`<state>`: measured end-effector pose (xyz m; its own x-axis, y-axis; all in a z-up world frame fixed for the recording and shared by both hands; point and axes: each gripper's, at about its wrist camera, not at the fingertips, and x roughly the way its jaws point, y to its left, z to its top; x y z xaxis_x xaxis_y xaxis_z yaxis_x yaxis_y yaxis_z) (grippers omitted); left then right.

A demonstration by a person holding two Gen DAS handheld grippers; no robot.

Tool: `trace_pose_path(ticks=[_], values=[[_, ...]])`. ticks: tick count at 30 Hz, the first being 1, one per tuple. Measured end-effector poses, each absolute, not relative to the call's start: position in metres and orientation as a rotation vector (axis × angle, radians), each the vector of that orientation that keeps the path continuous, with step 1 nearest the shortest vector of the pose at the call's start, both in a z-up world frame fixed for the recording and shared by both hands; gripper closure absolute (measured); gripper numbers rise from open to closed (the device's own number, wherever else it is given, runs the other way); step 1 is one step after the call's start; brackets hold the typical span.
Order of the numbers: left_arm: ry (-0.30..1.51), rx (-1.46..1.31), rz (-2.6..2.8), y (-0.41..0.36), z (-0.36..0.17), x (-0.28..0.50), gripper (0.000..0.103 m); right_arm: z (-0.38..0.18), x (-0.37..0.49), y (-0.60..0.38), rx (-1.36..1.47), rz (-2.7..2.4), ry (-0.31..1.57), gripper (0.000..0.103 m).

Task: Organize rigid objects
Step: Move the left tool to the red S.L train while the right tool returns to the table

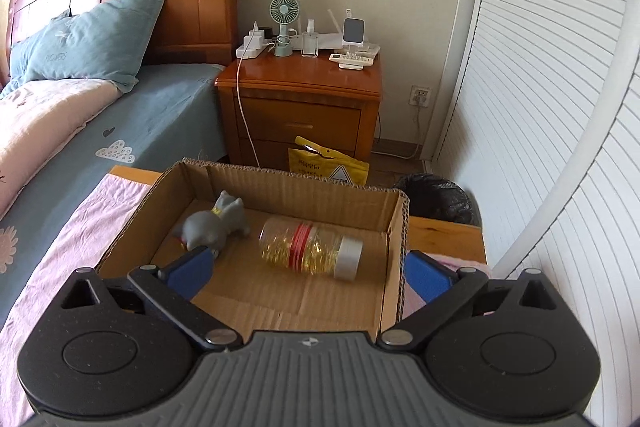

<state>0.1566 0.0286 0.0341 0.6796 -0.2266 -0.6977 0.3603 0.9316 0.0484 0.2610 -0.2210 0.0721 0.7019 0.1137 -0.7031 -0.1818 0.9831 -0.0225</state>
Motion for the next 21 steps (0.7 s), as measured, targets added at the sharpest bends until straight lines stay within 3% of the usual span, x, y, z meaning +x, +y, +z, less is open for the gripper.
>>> trace_pose_path(ticks=[12,21], values=[[0.77,0.172,-0.285,0.031,0.033,0.127,0.002,0.082,0.166,-0.243,-0.056,0.204,0.74,0.0],[0.819,0.152,-0.311,0.021,0.013,0.104,0.002,0.043,0.086,-0.261,-0.073,0.161,0.784,0.0]])
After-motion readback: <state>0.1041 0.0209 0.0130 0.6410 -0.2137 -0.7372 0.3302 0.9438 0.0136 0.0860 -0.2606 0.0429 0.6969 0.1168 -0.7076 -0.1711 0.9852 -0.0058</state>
